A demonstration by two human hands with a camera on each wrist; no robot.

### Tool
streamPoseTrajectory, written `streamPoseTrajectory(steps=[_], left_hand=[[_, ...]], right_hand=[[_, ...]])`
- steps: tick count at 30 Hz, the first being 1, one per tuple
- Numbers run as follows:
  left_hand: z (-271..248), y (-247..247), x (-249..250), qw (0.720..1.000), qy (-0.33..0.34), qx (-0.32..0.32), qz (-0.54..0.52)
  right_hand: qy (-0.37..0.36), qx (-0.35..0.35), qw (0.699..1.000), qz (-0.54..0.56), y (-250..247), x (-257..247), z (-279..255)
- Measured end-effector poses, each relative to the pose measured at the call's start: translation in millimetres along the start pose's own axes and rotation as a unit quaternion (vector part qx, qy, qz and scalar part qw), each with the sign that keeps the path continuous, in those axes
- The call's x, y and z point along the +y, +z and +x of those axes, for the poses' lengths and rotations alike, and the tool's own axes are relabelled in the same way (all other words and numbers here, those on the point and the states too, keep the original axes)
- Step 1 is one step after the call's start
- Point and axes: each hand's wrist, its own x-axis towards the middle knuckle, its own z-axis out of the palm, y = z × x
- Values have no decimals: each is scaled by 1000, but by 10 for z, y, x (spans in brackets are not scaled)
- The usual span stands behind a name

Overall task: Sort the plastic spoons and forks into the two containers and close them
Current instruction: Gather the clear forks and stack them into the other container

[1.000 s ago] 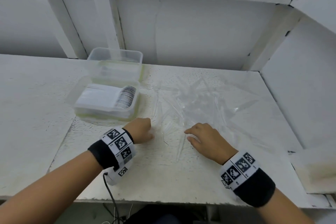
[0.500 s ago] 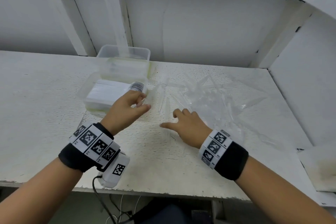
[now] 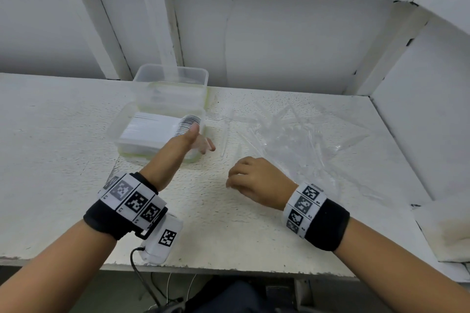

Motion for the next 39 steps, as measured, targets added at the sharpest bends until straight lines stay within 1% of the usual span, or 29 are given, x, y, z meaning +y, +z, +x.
streamPoseTrajectory(steps=[1,2,3,4,6,7,8,9,10,11,12,13,15,16,18,20,21,24,27,30,32,34,36,39], left_hand=[[25,12,-7,1000,2,6,-12],[48,27,-17,1000,10,12,-3],[66,53,-27,1000,16,14,23],[79,92,-30,999,20,10,48],[139,183,-73,995,24,0,99],[180,243,-93,990,27,5,135],[228,302,-123,984,25,13,173],[278,365,-156,978,17,22,208],[323,424,-190,970,3,29,242],[362,475,-220,958,-16,25,285],[403,524,-247,940,-36,9,339],[439,575,-274,919,-49,-22,391],[488,692,-314,879,-71,-88,462],[497,750,-328,865,-79,-108,484],[519,843,-364,844,-90,-133,511],[548,889,-392,835,-90,-145,523],[560,894,-388,834,-90,-151,524],[587,841,-366,841,-88,-169,506],[539,687,-302,867,-80,-165,464],[393,459,-203,912,-41,-102,396],[271,319,-120,932,-2,-44,359],[143,206,-14,951,19,-2,310],[65,110,57,972,16,33,232],[8,-7,101,989,14,99,112]], right_hand=[[15,37,998,40,-46,-19,-20],[46,84,991,92,-103,-39,-42],[88,137,975,152,-181,-55,-62],[140,185,950,212,-282,-79,-80],[227,254,886,314,-464,-104,-116],[254,288,860,336,-545,-99,-129],[273,323,840,341,-616,-82,-137],[286,350,826,336,-669,-55,-149],[298,366,820,324,-700,-35,-170],[308,370,820,309,-715,-15,-196],[315,365,824,298,-712,2,-228],[323,352,831,286,-701,12,-261],[355,302,845,263,-661,29,-343],[378,271,847,257,-632,39,-388],[422,221,851,223,-574,47,-477],[435,206,855,195,-525,37,-549],[437,202,853,203,-505,27,-578],[436,178,839,273,-501,-3,-636],[432,152,845,278,-537,-5,-662],[450,141,850,237,-582,29,-605],[445,117,868,188,-598,71,-508],[420,79,892,152,-600,108,-367],[392,46,909,138,-583,157,-197],[364,-44,926,89,-484,272,64]])
